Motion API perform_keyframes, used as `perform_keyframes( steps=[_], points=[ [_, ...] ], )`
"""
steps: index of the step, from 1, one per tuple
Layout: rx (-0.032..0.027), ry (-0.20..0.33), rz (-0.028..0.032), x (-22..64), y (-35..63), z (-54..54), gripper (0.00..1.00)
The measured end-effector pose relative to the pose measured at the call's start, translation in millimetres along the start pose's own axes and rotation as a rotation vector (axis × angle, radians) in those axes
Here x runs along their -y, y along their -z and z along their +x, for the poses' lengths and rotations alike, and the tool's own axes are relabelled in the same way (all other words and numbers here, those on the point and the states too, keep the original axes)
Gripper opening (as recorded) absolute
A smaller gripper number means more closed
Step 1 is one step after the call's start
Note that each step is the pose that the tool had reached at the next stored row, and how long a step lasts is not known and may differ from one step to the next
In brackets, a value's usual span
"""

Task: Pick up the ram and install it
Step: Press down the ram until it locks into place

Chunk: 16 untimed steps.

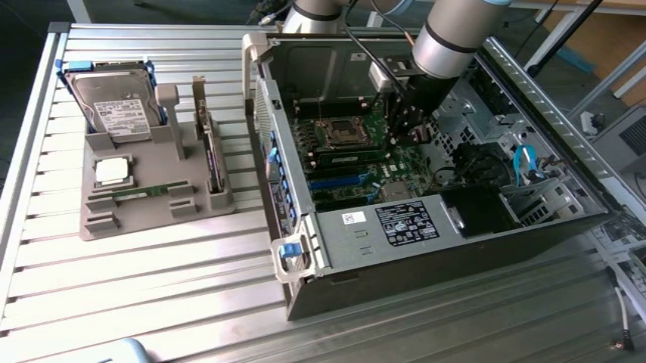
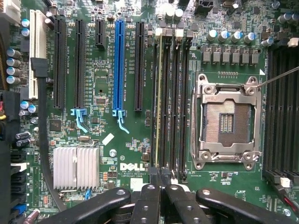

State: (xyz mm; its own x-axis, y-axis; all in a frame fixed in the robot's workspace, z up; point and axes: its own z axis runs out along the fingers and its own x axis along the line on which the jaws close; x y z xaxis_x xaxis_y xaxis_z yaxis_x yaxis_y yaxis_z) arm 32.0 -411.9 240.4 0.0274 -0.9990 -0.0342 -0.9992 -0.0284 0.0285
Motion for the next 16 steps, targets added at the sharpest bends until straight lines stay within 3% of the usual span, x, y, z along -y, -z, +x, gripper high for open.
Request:
perform_keyframes(
  steps=[6,16],
  points=[
    [0.0001,0.000,-0.0020,-0.2,6.3,-0.2,0.11],
    [0.0001,0.000,-0.0021,-0.2,6.6,-0.2,0.11]
  ],
)
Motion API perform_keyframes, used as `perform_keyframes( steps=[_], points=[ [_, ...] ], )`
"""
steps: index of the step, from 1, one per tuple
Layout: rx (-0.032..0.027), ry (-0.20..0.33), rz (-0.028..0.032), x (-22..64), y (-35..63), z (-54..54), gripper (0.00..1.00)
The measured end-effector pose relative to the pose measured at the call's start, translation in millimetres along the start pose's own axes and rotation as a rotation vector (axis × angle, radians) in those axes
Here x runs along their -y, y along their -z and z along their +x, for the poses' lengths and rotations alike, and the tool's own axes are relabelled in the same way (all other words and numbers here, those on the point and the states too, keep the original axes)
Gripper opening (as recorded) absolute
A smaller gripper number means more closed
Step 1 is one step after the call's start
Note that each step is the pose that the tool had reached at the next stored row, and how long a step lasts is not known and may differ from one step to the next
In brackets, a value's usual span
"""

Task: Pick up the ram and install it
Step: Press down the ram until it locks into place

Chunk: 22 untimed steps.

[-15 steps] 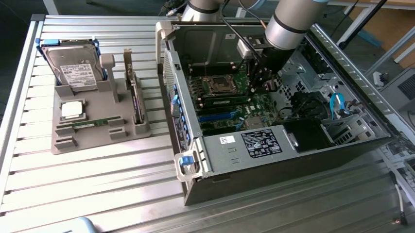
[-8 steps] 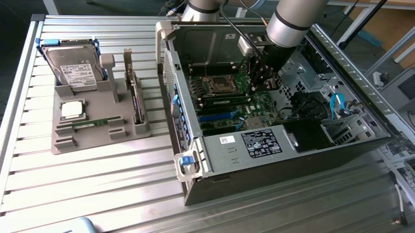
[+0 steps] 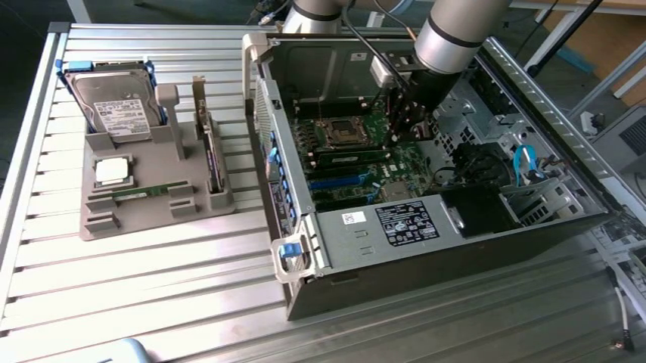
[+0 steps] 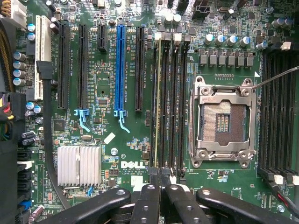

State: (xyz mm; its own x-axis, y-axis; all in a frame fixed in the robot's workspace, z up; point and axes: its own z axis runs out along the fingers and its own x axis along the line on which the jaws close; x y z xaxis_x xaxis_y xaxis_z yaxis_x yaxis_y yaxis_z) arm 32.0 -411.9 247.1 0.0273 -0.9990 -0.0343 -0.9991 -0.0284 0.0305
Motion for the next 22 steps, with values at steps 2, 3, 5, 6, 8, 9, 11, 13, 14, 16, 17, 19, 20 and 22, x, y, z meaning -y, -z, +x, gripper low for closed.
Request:
perform_keyframes(
  steps=[2,3,5,6,8,9,11,13,14,16,17,19,20,22],
  points=[
    [0.0000,0.000,0.0000,0.0,0.0,0.0,0.11],
    [0.0000,0.000,0.0001,0.0,0.0,0.0,0.11],
    [0.0000,0.000,0.0000,-0.4,0.0,0.0,0.11],
    [-0.0001,0.000,0.0001,-1.3,0.0,0.0,0.11],
    [-0.0001,0.000,0.0000,-4.9,-0.1,-0.1,0.11],
    [-0.0001,0.000,0.0000,-7.6,-0.2,-0.2,0.11],
    [0.0000,0.000,0.0001,-13.2,-0.4,-0.3,0.11],
    [0.0000,0.000,0.0000,-19.5,-0.7,-0.5,0.11],
    [0.0000,0.000,0.0000,-22.1,-0.7,-0.6,0.11],
    [0.0000,0.000,0.0000,-26.9,-0.9,-0.7,0.11],
    [0.0000,0.000,0.0000,-29.5,-1.0,-0.8,0.11],
    [-0.0001,0.000,0.0000,-35.2,-1.1,-0.9,0.11],
    [-0.0002,0.000,0.0000,-38.1,-1.2,-1.0,0.11],
    [-0.0001,0.000,0.0000,-44.3,-1.4,-1.3,0.11]
  ],
)
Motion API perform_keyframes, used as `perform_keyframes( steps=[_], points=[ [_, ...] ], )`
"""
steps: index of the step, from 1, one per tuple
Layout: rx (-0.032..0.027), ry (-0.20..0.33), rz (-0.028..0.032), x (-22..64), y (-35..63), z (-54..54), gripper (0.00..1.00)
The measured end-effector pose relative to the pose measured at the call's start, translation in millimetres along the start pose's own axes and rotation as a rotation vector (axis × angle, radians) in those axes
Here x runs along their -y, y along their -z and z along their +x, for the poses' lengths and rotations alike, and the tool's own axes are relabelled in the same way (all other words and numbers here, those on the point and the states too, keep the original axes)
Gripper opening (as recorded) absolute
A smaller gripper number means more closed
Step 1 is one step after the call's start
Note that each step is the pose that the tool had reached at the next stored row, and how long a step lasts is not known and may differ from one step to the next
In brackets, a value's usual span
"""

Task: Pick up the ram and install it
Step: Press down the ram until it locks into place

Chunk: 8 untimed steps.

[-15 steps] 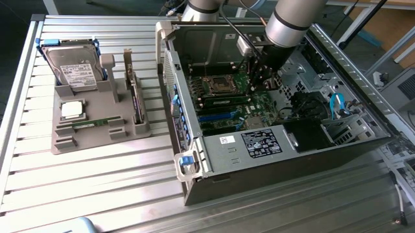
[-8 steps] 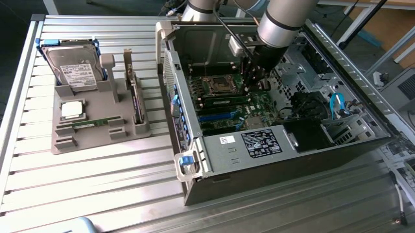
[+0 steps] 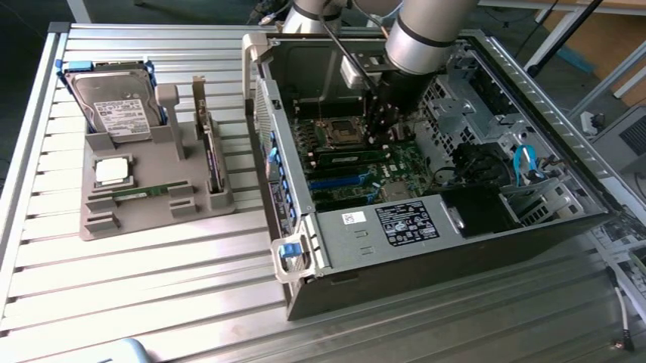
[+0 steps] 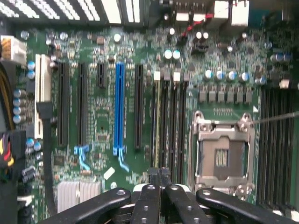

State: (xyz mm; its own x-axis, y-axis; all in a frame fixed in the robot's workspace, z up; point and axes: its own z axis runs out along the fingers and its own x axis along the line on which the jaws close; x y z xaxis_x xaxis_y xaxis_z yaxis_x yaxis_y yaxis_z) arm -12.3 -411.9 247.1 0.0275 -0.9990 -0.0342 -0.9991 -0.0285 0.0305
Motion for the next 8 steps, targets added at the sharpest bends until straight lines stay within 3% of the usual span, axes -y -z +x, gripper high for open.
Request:
perform_keyframes(
  steps=[8],
  points=[
    [0.0001,0.000,0.0001,-21.6,-0.8,-0.6,0.11]
  ],
)
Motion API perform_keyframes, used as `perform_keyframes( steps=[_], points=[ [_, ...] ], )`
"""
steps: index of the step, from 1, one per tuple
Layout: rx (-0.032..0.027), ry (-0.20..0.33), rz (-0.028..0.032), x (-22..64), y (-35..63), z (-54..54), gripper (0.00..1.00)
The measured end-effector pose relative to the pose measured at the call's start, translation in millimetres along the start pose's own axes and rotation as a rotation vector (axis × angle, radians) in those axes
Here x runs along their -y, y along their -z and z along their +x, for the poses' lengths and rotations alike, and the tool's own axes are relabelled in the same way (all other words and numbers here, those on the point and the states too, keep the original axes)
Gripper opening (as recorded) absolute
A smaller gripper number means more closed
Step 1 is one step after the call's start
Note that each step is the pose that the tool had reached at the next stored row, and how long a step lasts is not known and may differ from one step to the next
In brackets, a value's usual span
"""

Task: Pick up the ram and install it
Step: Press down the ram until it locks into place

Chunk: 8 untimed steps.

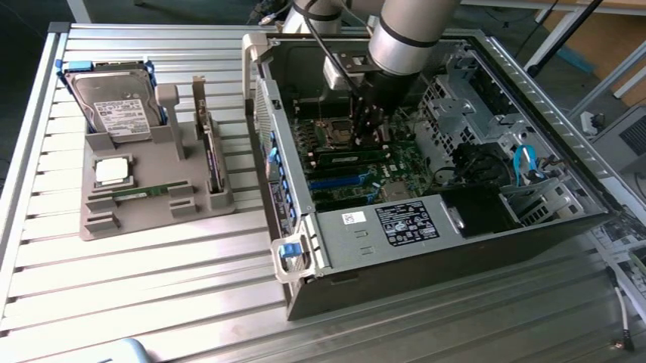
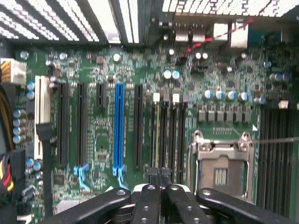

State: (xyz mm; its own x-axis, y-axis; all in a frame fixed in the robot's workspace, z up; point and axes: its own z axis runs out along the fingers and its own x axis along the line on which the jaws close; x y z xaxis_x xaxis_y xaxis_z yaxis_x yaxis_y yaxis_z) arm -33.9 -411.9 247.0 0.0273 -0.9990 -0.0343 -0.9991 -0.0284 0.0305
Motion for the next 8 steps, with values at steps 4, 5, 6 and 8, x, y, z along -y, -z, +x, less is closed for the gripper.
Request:
perform_keyframes(
  steps=[4,5,6,8],
  points=[
    [0.0000,0.000,0.0000,-8.2,-0.3,-0.2,0.11],
    [-0.0001,0.000,0.0000,-10.2,-0.3,-0.3,0.11],
    [0.0000,0.000,0.0000,-12.6,-0.4,-0.3,0.11],
    [0.0000,0.000,-0.0001,-17.9,-0.6,-0.5,0.11]
  ],
)
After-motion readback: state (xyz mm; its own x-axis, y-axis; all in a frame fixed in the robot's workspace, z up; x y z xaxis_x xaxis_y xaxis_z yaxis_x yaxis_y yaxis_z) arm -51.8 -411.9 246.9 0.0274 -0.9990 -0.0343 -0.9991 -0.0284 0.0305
